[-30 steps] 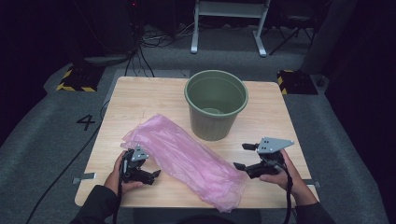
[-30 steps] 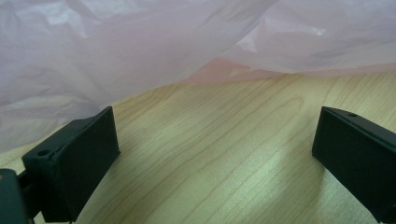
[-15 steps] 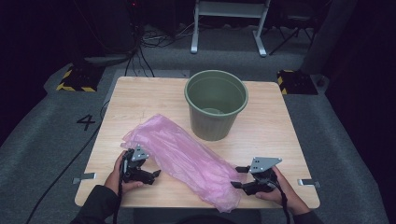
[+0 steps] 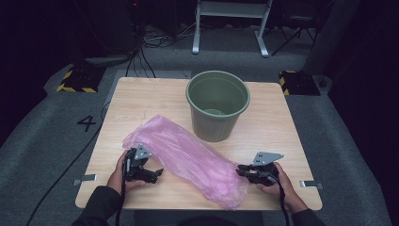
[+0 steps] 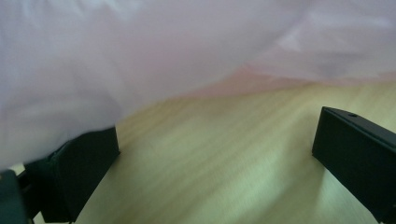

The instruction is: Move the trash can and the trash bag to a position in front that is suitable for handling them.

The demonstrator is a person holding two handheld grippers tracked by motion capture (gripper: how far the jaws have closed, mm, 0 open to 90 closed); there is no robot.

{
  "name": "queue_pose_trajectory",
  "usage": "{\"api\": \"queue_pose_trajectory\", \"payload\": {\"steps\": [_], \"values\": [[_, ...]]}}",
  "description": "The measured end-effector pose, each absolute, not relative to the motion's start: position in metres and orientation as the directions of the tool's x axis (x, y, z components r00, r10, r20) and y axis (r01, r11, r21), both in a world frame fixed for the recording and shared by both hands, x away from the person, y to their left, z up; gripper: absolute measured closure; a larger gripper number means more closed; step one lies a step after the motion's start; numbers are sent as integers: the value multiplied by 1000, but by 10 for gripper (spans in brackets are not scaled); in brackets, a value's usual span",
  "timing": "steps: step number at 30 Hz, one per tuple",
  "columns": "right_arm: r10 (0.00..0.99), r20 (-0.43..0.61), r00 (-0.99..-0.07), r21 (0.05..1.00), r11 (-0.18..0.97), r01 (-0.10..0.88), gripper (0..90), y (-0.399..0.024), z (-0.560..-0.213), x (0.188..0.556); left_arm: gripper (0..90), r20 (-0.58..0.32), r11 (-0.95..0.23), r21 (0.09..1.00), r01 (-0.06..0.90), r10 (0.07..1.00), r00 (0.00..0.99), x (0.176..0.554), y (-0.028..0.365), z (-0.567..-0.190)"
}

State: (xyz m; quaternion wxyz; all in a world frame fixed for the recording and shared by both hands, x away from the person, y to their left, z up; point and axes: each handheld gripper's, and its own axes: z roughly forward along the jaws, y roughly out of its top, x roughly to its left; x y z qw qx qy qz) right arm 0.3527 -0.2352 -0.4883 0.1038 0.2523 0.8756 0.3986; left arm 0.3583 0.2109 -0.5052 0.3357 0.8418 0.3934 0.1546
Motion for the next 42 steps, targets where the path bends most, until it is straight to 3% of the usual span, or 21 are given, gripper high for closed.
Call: {"api": "queue_pose_trajectory", "payload": {"steps": [12,22,27,28,42], "values": [[572,19,-820,775,509,373,778,-246,-491,366,2,-7,-447,685,576,786,618,397,190,-505],[540,39,-841,788,501,359,772,-232,-491,370,8,-3,-426,688,588,808,589,422,182,-505],[517,30,-855,780,523,344,751,-223,-494,367,109,-14,-425,683,594,805,593,416,190,-500],[517,29,-855,779,525,344,742,-222,-494,366,175,-14,-430,684,589,800,600,412,193,-498],[505,16,-863,772,542,331,738,-209,-495,365,160,0,-415,763,496,766,642,355,195,-475]]}}
